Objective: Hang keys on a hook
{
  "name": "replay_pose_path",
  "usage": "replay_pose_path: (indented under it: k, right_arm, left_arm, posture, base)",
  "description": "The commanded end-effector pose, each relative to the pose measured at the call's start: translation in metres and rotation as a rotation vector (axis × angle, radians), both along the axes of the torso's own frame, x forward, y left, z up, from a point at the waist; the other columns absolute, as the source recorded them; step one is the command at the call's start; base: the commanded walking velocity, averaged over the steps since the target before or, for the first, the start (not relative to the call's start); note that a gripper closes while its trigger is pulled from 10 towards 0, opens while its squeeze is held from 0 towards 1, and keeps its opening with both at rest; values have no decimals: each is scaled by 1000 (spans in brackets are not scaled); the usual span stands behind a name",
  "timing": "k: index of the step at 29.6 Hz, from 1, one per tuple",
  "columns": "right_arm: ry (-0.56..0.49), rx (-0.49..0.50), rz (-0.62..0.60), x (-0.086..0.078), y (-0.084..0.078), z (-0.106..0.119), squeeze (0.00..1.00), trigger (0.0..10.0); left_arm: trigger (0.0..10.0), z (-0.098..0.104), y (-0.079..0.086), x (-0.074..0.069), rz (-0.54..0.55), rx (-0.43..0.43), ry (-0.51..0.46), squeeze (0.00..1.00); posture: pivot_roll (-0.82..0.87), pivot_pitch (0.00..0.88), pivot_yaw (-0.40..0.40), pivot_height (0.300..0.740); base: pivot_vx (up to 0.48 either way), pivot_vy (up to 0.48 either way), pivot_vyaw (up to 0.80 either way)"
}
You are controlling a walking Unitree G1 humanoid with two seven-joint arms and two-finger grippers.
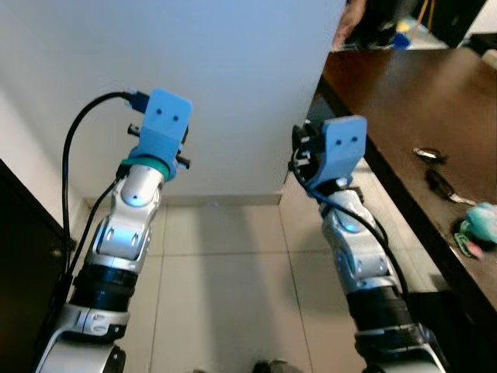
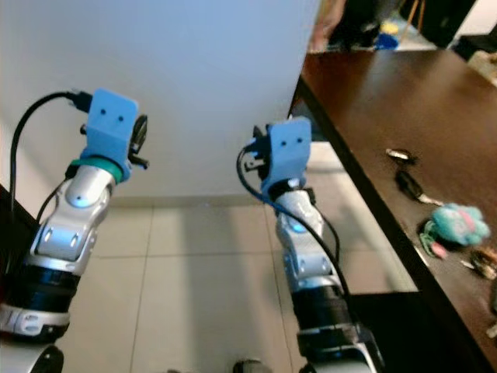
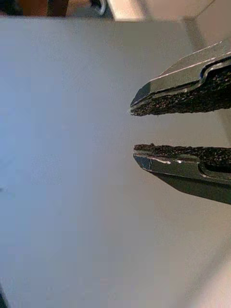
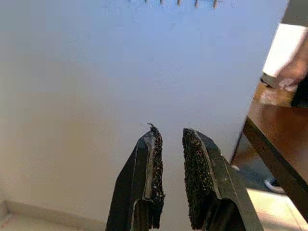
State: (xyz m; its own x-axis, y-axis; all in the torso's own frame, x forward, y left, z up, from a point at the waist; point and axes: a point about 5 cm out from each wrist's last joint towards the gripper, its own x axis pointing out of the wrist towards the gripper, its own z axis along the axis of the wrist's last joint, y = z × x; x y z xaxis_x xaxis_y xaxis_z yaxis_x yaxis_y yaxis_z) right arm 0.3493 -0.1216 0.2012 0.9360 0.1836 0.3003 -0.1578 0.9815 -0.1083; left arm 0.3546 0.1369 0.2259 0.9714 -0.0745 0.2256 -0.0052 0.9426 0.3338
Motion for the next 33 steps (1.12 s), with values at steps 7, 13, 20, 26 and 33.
replay_pose_path:
  k: [7,13,20,26,33]
  right_arm:
    - [8,16,-17,1,-4,1,0,10000]
    - [19,28,-37,2,-9,1,0,10000]
    - [8,29,-52,4,-11,4,0,10000]
    - [10,31,-59,5,-12,4,0,10000]
    - [5,29,-65,5,-13,5,0,10000]
  left_arm:
    - [10000,-8,-18,-6,-128,-16,79,0]
    - [10000,-10,-27,-7,-156,-90,155,0]
    - [10000,-7,-21,-4,-121,-171,192,0]
    - [10000,-13,-16,-2,-77,-205,291,0]
    - [10000,-6,-17,-3,-102,-193,248,0]
  posture:
    - [52,0,69,740]
    - [50,0,72,740]
    - [51,0,83,740]
    - [52,0,88,740]
    - [53,0,91,740]
  base:
    - [0,0,-136]
    - [0,0,-800]
    - [0,0,-800]
    - [0,0,-800]
    - [0,0,-800]
